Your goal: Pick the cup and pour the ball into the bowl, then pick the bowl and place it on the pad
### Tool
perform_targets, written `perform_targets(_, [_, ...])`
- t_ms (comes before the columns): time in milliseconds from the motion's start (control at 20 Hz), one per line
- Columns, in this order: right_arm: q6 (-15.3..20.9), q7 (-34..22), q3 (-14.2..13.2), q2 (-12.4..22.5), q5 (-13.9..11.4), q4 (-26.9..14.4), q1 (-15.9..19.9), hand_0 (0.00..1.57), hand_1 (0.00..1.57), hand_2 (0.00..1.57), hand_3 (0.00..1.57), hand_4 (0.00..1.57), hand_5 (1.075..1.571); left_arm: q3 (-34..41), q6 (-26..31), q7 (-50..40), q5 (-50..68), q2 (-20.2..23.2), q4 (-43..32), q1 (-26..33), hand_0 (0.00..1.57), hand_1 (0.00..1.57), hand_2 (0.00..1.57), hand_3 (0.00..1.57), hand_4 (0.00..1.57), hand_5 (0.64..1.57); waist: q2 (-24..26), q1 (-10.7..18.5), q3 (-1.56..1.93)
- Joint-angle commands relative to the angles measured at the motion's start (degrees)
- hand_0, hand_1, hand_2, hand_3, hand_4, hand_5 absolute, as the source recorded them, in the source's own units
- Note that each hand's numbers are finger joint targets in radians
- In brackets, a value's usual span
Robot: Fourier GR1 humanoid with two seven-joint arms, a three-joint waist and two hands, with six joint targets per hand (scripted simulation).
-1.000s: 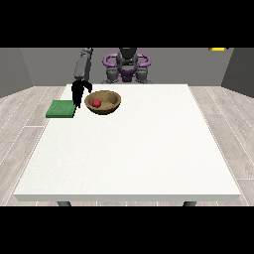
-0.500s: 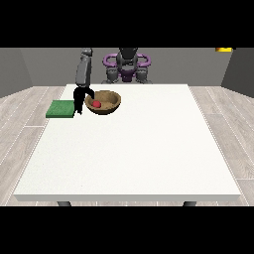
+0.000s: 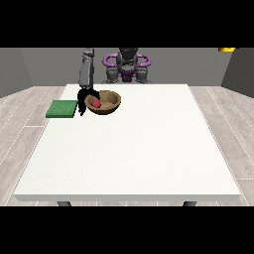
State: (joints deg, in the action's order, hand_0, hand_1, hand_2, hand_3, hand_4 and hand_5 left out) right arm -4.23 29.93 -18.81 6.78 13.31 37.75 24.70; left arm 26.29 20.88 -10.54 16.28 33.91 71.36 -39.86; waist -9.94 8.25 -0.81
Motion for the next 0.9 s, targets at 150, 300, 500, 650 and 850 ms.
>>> perform_targets(150, [7.8,-3.1,-2.2,0.9,-0.5,-6.2,-1.3,0.88,0.88,0.58,0.00,0.61,1.514,1.9,1.3,-1.1,3.3,2.4,0.9,-1.2,0.00,0.00,0.00,0.00,1.02,1.535,-4.0,1.9,0.88])
perform_targets(300, [10.3,-7.1,-0.5,4.7,-3.8,-6.7,-5.0,1.57,1.57,1.57,1.55,0.91,1.470,2.2,1.9,-1.1,3.5,3.1,1.0,-0.9,0.00,0.00,0.00,0.00,1.02,1.537,-3.7,2.5,0.76])
perform_targets(500, [13.4,-5.7,-0.8,7.7,-5.1,-5.0,-6.8,1.57,1.57,1.57,1.53,0.93,1.511,3.1,3.5,-0.6,5.5,3.3,1.0,-0.9,0.00,0.00,0.00,0.00,1.09,1.514,-5.5,3.8,0.70])
perform_targets(650, [14.2,-9.6,1.6,9.9,-6.9,-2.1,-6.4,1.57,1.57,1.57,1.37,0.96,1.536,3.2,1.8,-1.2,4.7,3.8,-0.4,-2.0,0.00,0.00,0.00,0.00,1.14,1.520,-4.1,1.9,0.59])
perform_targets(850, [19.0,-17.3,3.9,11.3,-8.4,3.0,-5.1,1.57,1.57,1.57,1.25,1.01,1.546,2.8,2.0,-1.4,3.9,3.2,-3.1,0.0,0.00,0.00,0.00,0.00,1.19,1.526,1.1,0.8,0.47])
